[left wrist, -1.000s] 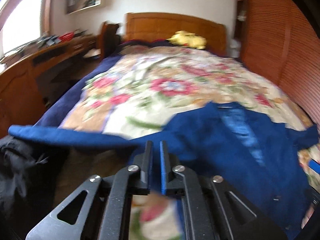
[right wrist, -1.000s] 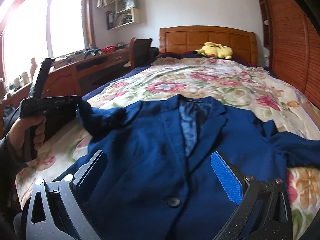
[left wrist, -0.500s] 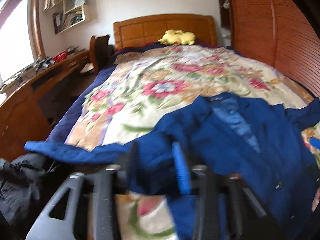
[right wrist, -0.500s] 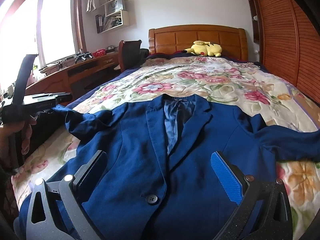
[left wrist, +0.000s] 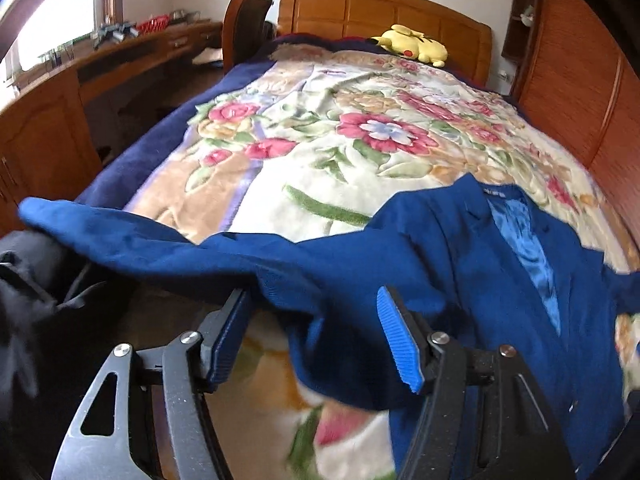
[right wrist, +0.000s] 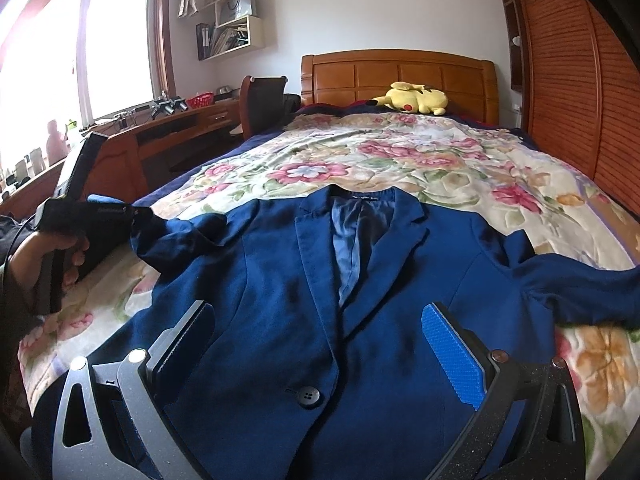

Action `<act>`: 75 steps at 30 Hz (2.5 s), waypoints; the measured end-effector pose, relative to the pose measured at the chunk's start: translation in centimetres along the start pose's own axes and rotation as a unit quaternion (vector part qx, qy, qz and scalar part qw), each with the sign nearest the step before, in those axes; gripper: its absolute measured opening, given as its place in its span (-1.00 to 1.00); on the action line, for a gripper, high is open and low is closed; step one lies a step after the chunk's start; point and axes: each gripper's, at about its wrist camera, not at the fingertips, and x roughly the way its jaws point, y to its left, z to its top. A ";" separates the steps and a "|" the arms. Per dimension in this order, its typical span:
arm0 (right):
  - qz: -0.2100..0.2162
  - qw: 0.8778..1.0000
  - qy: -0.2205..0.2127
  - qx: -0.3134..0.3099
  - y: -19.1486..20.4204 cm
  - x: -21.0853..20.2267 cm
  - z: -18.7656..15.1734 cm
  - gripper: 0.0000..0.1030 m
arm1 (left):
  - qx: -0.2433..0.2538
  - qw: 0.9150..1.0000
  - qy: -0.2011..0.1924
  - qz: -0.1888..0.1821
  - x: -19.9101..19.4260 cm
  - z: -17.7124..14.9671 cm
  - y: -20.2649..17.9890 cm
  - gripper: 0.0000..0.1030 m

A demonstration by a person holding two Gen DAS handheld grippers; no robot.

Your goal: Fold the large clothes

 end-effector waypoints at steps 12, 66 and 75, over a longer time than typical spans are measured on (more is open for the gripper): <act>-0.001 1.000 -0.006 0.006 -0.7 -0.3 0.3 1.00 | 0.049 0.997 -0.046 -0.029 -3.3 0.4 -5.6 -0.97; 0.067 0.990 0.031 -0.122 7.1 3.5 5.8 0.97 | 0.106 0.985 -0.112 -0.070 -12.6 -12.2 1.0 0.81; 0.097 0.971 0.127 -0.180 9.4 10.9 6.6 0.69 | 0.081 0.989 -0.107 -0.063 -11.9 -12.1 3.2 0.81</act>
